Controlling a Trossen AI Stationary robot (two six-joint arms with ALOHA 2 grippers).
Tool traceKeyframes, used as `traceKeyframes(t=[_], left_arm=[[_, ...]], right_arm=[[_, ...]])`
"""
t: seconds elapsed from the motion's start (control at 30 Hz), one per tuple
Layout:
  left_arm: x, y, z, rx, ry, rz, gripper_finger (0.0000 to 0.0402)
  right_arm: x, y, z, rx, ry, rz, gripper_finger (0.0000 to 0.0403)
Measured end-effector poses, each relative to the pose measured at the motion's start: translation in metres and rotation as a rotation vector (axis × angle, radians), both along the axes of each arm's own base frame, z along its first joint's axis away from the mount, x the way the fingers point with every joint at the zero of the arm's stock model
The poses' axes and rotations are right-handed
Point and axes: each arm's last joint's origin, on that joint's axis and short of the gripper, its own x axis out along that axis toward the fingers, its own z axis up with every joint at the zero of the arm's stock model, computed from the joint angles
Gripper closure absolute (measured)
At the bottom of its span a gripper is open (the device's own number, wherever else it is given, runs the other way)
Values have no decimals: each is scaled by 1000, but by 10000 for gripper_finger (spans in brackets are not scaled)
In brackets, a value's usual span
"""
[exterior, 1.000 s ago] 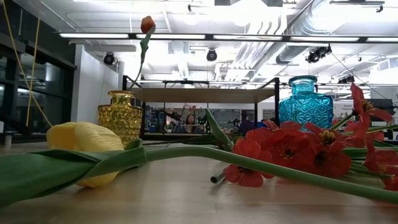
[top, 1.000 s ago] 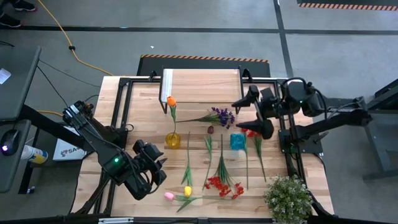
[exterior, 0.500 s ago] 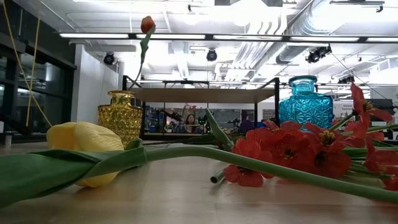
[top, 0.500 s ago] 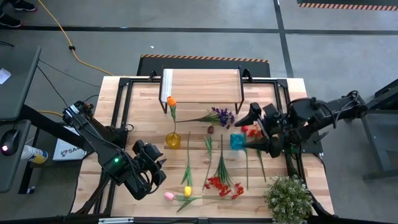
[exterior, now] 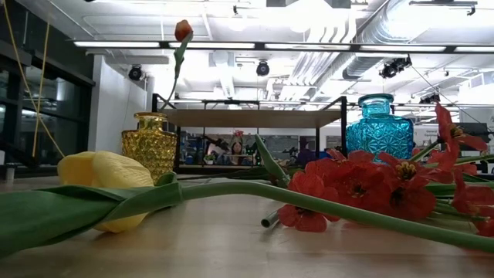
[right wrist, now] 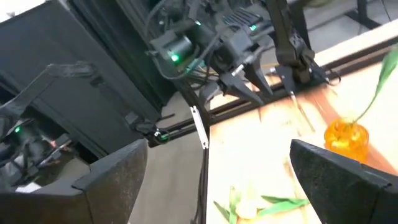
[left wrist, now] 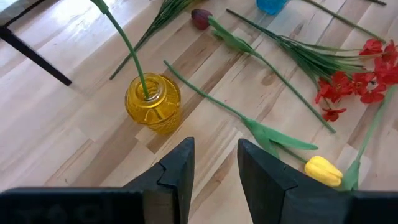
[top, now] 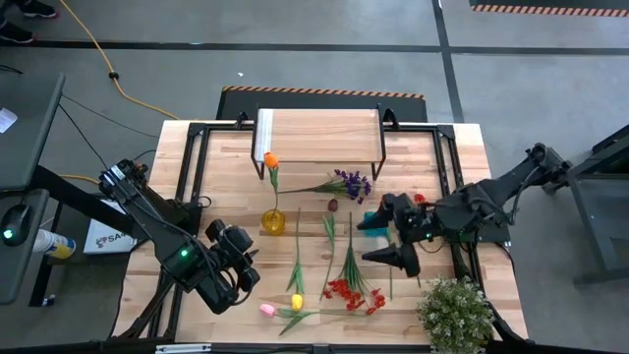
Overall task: Pick and place flowers into a vace then onto a shelf
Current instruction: Put the red tulip into the yellow vase
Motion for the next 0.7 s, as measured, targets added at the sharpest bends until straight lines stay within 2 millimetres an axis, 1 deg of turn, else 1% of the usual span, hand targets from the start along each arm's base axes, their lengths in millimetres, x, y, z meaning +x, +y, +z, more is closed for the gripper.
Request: traceKeyframes(t=[0.23,0.37,0.57,0.7], left_arm=[[-1,1,0,10,12,0,245],[-1,1,0,14,17,0,245],[-3,1,-1,5,55,-15,245],[-3,1,-2,5,69,-29,245]], right_arm=[[11,10,-13,135,83,-42,20],[17,13,-26,164,179,-46,20],[12,12,-39,215,332,-75,20],[5,15,-46,246,441,-58,20]])
